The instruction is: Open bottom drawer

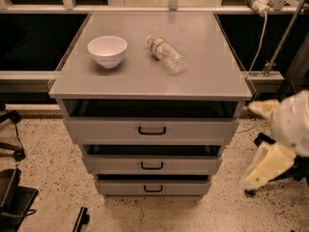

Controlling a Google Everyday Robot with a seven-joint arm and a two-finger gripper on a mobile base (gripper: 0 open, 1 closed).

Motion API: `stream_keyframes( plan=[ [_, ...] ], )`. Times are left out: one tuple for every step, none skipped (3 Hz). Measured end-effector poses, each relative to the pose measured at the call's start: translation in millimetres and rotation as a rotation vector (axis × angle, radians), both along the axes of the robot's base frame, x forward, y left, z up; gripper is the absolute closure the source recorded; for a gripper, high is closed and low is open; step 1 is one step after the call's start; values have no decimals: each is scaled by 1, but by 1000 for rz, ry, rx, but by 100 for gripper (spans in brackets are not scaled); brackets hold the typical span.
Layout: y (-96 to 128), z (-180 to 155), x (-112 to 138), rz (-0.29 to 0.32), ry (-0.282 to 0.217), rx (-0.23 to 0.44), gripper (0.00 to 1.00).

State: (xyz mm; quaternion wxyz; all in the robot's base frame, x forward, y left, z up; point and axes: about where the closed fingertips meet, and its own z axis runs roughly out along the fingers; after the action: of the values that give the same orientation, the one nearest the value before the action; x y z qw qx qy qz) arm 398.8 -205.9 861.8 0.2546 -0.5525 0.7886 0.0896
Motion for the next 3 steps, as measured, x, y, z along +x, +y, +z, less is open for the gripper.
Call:
stream_keyframes(
  plan=[
    [24, -84, -21, -103, 76, 239, 0],
    [48, -198, -43, -228, 236, 419, 0],
    [53, -249, -53, -274, 292, 453, 19]
  ],
)
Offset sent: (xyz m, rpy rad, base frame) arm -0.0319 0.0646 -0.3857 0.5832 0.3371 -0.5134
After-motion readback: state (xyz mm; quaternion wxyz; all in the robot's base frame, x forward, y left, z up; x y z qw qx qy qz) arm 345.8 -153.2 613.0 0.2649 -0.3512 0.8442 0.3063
